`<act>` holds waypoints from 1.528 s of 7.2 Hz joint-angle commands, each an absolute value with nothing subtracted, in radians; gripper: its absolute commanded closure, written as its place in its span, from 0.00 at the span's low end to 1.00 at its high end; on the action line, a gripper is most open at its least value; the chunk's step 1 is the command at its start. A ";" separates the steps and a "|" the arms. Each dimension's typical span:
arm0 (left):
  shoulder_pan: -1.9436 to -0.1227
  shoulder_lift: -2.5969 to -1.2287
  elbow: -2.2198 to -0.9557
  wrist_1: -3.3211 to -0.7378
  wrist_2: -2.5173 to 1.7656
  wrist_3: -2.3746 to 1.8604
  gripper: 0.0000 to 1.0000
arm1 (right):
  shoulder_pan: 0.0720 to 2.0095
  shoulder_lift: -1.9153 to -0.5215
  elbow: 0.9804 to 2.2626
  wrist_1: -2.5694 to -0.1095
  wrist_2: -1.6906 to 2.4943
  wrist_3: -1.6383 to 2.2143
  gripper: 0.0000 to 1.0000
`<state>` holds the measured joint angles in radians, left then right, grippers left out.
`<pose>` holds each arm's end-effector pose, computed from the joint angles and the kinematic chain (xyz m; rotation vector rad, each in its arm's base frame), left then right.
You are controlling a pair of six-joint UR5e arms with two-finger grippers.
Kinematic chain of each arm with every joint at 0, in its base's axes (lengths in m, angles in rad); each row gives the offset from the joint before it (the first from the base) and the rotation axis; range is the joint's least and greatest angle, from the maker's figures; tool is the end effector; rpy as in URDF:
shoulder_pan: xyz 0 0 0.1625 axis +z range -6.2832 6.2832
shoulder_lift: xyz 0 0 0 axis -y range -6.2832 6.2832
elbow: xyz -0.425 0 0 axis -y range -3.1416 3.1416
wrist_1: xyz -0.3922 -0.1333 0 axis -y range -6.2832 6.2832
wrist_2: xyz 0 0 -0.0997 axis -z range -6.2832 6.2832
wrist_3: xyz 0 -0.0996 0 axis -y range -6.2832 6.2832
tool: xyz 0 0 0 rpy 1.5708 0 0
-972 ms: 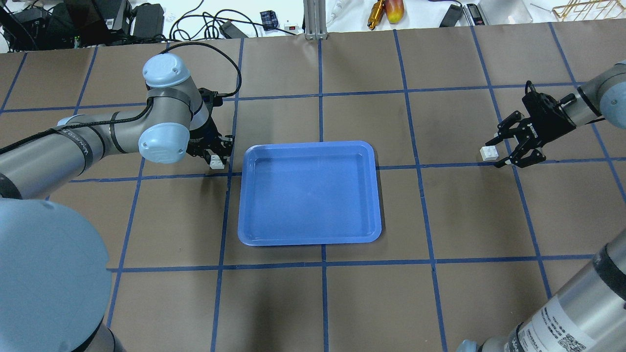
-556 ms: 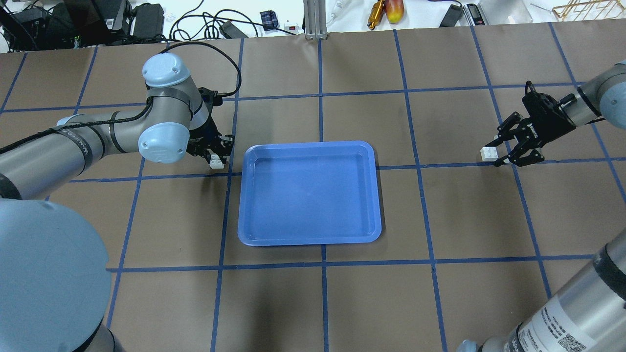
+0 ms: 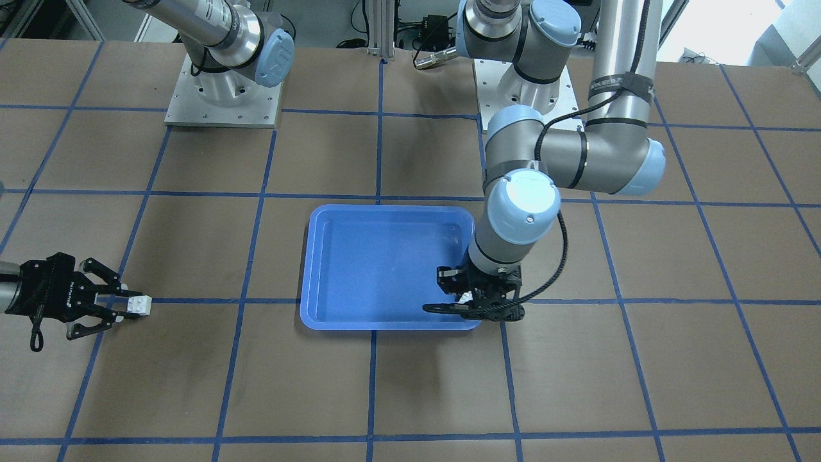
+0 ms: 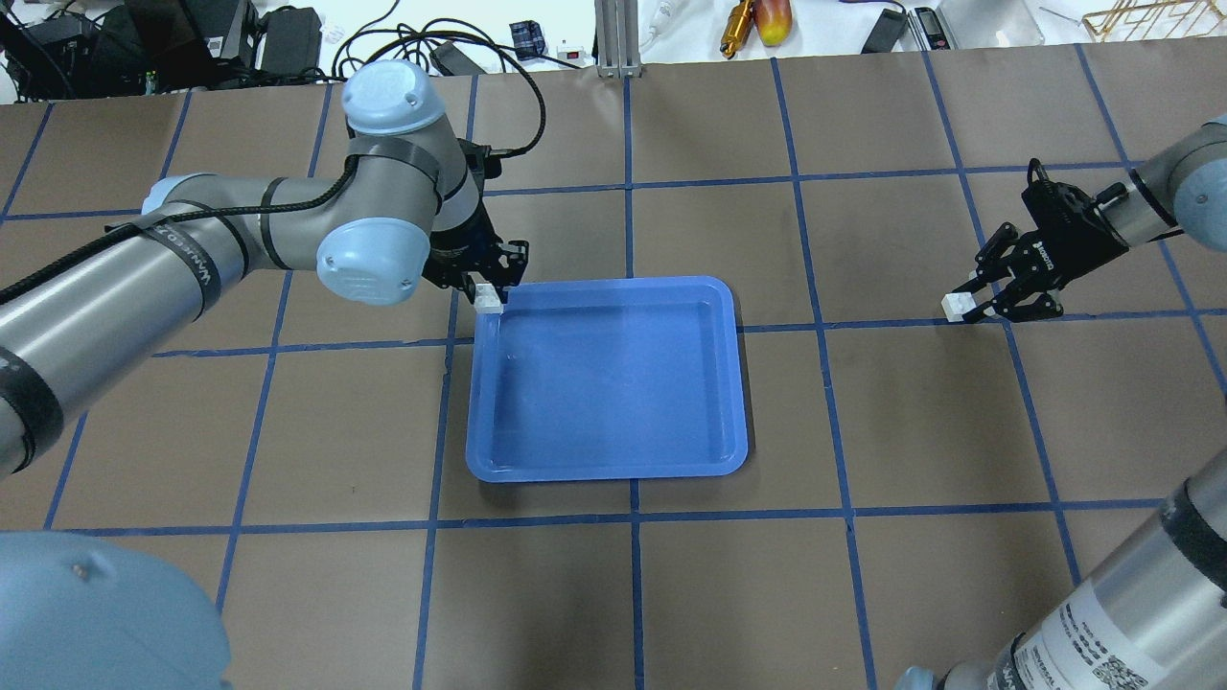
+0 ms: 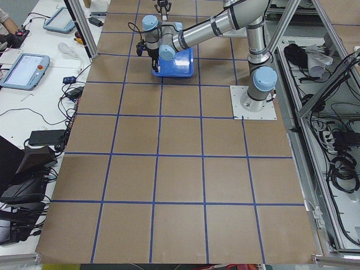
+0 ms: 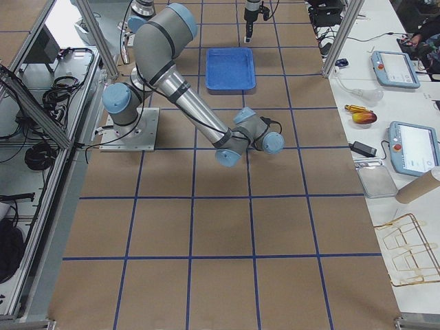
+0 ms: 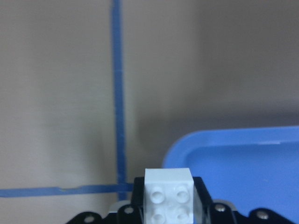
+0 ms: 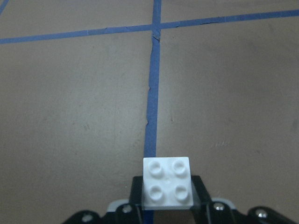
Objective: Assemble white blocks and place on blue tray
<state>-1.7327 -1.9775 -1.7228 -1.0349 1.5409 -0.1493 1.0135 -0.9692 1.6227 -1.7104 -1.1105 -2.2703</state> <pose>-0.2309 -0.5683 0.2431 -0.0191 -3.1152 -0.0423 -0.1639 -0.5988 0.1477 -1.8069 1.7724 -0.4808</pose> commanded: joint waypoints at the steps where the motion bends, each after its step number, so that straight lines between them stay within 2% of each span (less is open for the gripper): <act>1: -1.873 -1.986 -1.756 -1.008 1.537 -0.339 0.86 | 1.037 -1.003 1.620 -1.703 -1.111 -2.264 1.00; 4: -1.929 -1.997 -1.818 -0.977 1.516 -0.437 0.87 | 1.052 -1.048 1.626 -1.680 -1.042 -2.257 1.00; 7: -1.931 -2.011 -1.815 -0.930 1.516 -0.436 0.87 | 1.208 -1.132 1.628 -1.678 -0.999 -2.113 1.00; 10: -1.930 -2.022 -1.810 -0.922 1.522 -0.423 0.86 | 1.343 -1.134 1.638 -1.683 -0.936 -2.054 1.00; 11: -1.930 -2.028 -1.815 -0.920 1.525 -0.428 0.76 | 1.380 -1.135 1.661 -1.699 -0.905 -2.048 1.00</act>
